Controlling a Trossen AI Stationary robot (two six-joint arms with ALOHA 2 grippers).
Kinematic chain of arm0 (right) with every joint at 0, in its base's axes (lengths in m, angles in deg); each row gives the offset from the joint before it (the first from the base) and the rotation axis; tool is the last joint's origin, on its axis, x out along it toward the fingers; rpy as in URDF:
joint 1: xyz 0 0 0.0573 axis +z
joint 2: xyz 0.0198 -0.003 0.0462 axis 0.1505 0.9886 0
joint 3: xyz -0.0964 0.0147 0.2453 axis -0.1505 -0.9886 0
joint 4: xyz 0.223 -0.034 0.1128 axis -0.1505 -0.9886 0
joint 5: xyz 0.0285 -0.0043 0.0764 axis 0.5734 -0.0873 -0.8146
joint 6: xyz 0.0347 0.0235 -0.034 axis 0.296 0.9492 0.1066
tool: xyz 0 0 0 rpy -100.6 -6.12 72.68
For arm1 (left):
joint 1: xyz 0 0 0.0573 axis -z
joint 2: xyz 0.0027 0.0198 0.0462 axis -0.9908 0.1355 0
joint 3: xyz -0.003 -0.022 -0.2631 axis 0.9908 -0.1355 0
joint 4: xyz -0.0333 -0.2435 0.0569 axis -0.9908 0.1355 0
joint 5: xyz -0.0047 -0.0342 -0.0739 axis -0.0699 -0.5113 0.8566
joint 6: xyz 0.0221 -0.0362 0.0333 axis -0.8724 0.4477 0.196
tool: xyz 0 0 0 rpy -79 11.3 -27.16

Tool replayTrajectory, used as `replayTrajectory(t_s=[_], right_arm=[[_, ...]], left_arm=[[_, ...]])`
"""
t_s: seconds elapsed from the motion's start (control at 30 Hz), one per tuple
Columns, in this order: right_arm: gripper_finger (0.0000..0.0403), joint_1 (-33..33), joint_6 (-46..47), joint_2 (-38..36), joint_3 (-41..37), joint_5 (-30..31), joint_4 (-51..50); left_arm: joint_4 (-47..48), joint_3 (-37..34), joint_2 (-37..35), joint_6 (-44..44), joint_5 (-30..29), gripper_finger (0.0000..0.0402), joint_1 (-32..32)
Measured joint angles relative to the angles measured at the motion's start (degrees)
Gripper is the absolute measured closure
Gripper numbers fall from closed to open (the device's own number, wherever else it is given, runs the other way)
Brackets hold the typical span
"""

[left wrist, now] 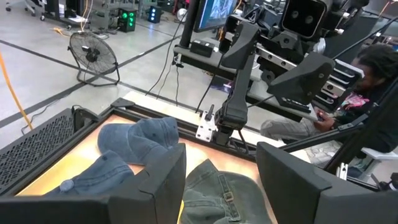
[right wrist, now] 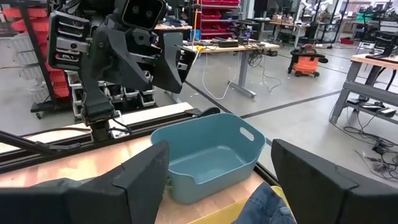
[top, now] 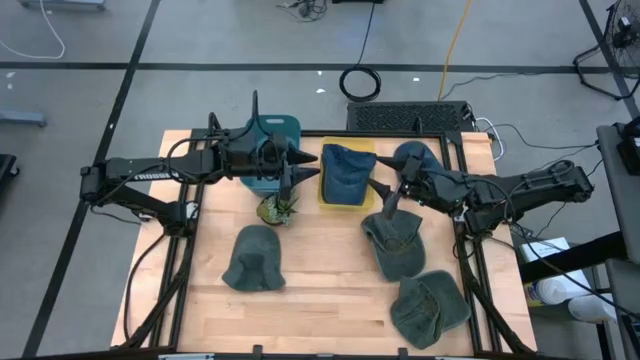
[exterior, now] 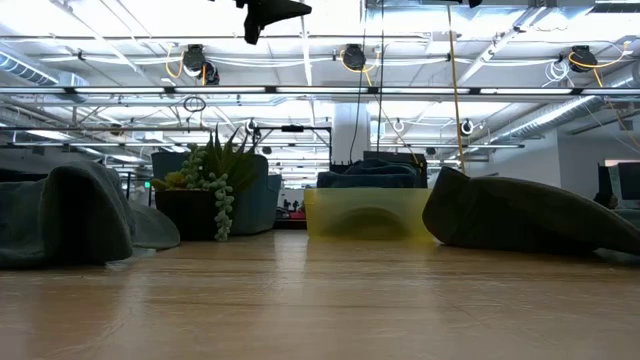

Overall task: Pick & Place hat
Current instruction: Put the blue cap into the yellow bin

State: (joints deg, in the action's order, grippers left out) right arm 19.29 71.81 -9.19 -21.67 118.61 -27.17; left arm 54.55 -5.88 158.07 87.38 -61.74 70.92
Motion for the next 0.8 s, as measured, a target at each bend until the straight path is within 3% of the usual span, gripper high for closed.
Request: replayTrajectory(t_s=[0.1, 0.33, 0.6, 0.8], right_arm=[[0.0131, 0.0, 0.5, 0.0, 0.0, 1.2, 0.0], [0.0131, -1.0, 3.5, 0.0, 0.0, 14.0, 0.0], [0.0131, -6.2, 3.6, 0.0, 0.0, 20.8, 0.0], [0.0131, -14.3, 1.1, 0.0, 0.0, 20.7, -0.3]], left_arm=[[0.0, 0.0, 0.0, 0.1, 0.0, 0.0199, 0.0], [0.0, 0.0, 0.0, 1.5, 0.1, 0.0199, 0.0], [0.0, 0.0, 0.0, 1.4, 0.2, 0.0199, 0.0], [0.1, 0.0, 0.0, 1.2, 0.2, 0.0199, 0.0]])
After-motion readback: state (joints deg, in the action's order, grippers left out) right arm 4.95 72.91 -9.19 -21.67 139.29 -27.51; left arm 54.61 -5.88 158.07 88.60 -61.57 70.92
